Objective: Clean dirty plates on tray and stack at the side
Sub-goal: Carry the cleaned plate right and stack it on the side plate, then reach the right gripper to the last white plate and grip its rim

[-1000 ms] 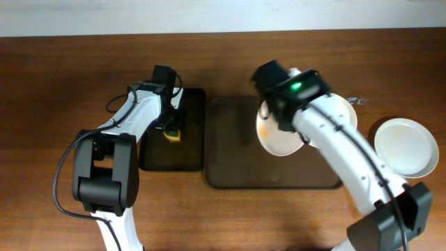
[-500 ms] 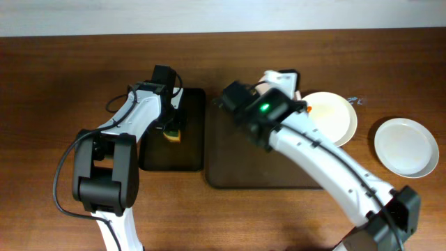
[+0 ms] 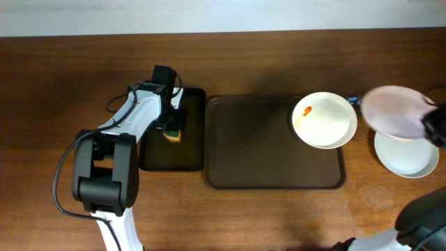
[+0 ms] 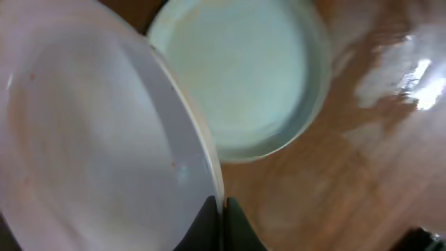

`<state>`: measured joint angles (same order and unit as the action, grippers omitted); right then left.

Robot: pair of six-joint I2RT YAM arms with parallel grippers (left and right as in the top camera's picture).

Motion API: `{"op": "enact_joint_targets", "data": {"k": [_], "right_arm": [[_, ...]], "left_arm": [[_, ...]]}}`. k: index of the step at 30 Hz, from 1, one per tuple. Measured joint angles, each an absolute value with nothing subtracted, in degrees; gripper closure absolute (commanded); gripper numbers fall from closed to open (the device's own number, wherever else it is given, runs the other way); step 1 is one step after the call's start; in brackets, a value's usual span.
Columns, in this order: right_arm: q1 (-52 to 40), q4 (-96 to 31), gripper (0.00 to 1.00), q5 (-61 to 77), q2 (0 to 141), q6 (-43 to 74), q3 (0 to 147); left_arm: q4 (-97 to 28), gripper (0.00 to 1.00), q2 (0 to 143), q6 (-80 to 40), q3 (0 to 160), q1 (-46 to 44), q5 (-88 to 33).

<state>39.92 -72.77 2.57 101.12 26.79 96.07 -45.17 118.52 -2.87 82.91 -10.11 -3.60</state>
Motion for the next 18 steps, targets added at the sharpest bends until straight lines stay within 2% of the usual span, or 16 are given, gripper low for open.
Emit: {"op": "enact_joint_targets", "data": {"k": [1,2,3,4,6,10,12,15,18], "right_arm": [[42.3,-72.55,0.81,2.85,101.73,26.83,96.07],[45.5,-72.44,0.42,3.01,103.04,26.92,96.07],[46.19,-72.4,0.13,3.14,103.39,26.85,96.07],[48.23,-72.34,0.04,3.2,104.73,26.72,96.07],[48.62,-72.34,0.03,4.01,105.75,26.79,96.07],[45.08,-72.36,0.11,5.69,106.24,25.67,96.07],[40.71,-72.36,0.13,6.13,106.24,24.56,96.07],[31.92,-71.85,0.24,6.37,106.26,21.61,96.07],[23.83,-71.7,0.26,5.98,106.72,18.68,96.07]], "left_arm": [[-45.17,0.89,118.52,-2.87,82.91,-10.11,-3.6],[-45.17,0.89,118.52,-2.87,82.91,-10.11,-3.6],[-45.15,0.88,118.52,-2.87,82.91,-10.11,-3.6],[-45.15,0.87,118.52,-2.85,82.91,-10.11,-3.6],[-45.12,0.87,118.52,-2.87,82.91,-10.11,-3.6],[-45.12,0.86,118.52,-2.87,82.91,-10.11,-3.6],[-45.12,0.86,118.52,-2.87,82.91,-10.11,-3.6],[-45.12,0.86,118.52,-2.87,82.91,-10.11,-3.6],[-45.12,0.85,118.52,-2.87,82.91,-10.11,-3.6]]}}
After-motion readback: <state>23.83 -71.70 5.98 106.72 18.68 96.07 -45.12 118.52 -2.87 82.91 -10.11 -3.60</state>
